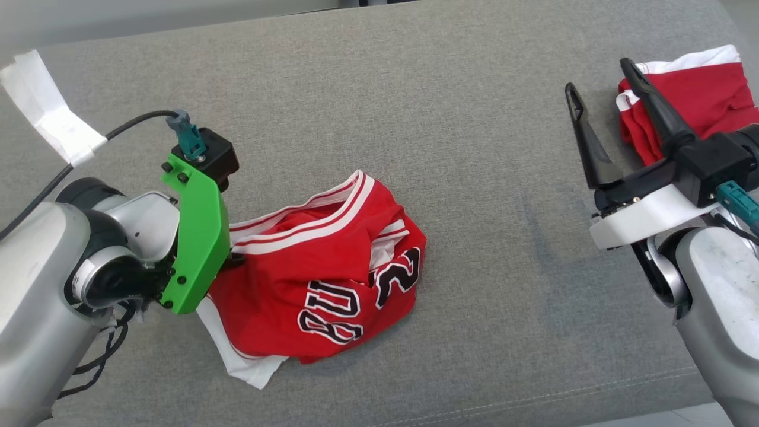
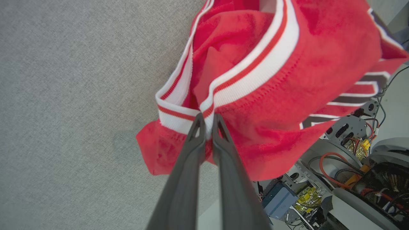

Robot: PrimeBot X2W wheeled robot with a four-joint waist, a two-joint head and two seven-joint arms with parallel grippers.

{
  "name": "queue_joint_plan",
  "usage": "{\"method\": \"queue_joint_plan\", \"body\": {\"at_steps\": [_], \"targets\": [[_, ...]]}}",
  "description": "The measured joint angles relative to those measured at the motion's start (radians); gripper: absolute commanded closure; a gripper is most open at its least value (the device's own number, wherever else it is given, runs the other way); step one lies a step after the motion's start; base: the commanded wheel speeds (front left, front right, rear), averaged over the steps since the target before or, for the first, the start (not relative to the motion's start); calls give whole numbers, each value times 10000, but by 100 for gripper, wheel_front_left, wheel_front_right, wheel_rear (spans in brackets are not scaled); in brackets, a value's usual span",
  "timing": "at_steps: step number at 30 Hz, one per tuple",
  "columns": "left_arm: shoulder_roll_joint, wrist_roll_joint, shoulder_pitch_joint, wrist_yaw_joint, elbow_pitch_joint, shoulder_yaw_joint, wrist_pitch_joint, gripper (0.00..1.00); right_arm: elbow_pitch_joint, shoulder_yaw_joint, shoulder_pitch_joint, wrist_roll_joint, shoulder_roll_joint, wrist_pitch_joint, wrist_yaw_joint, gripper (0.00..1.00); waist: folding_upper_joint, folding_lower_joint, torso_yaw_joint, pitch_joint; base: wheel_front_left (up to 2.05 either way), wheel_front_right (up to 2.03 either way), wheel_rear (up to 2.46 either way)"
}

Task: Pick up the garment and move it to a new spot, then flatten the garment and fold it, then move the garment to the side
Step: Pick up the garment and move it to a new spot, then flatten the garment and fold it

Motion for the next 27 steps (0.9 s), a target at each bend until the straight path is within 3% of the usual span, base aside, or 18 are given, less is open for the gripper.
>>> {"method": "queue_joint_plan", "body": {"at_steps": [2, 3, 4, 5, 11, 14, 17, 20, 27], "targets": [[58, 222, -128, 0, -107, -12, -255, 100, 8, 203, 0, 2, -36, 56, 222, 0, 0, 0, 122, 20, 0, 0, 0], [84, 301, -179, 0, -173, -8, -435, 80, 17, 301, 0, 4, -63, 119, 341, 0, 0, 0, 189, 33, 0, 0, 0], [86, 393, -213, 0, -244, 2, -673, 13, 33, 378, -1, 4, -94, 180, 433, 0, 0, 0, 258, 48, 0, 0, 0], [86, 506, -261, 0, -286, 4, -930, 0, 63, 458, -4, 4, -146, 217, 535, 0, 0, 0, 334, 65, 0, 0, 0], [148, 1735, -582, 0, -75, 349, -2698, 0, 497, 1235, -12, 502, -221, 821, 1377, 0, 0, 0, 902, 136, 0, 0, 0], [40, 2155, -570, 0, 104, 945, -3931, 0, 792, 1682, -9, 777, -196, 1152, 1465, 0, 0, 0, 1253, 156, 0, 0, 0], [-525, 2337, -554, 33, -15, 1714, -5451, 0, 1076, 1952, -9, 918, -236, 1392, 1465, 0, 0, 0, 1634, 167, 0, 0, 0], [-1101, 2399, -341, 453, -221, 2257, -6673, 0, 1365, 2144, -6, 1266, -222, 1597, 1465, 0, 0, 0, 2032, 167, 0, 0, 0], [-1685, 2780, 830, 1085, -382, 2598, -8433, 0, 1852, 2345, 6, 1818, -234, 1774, 1465, 0, 0, 1, 2852, 121, 0, 0, 0]]}}
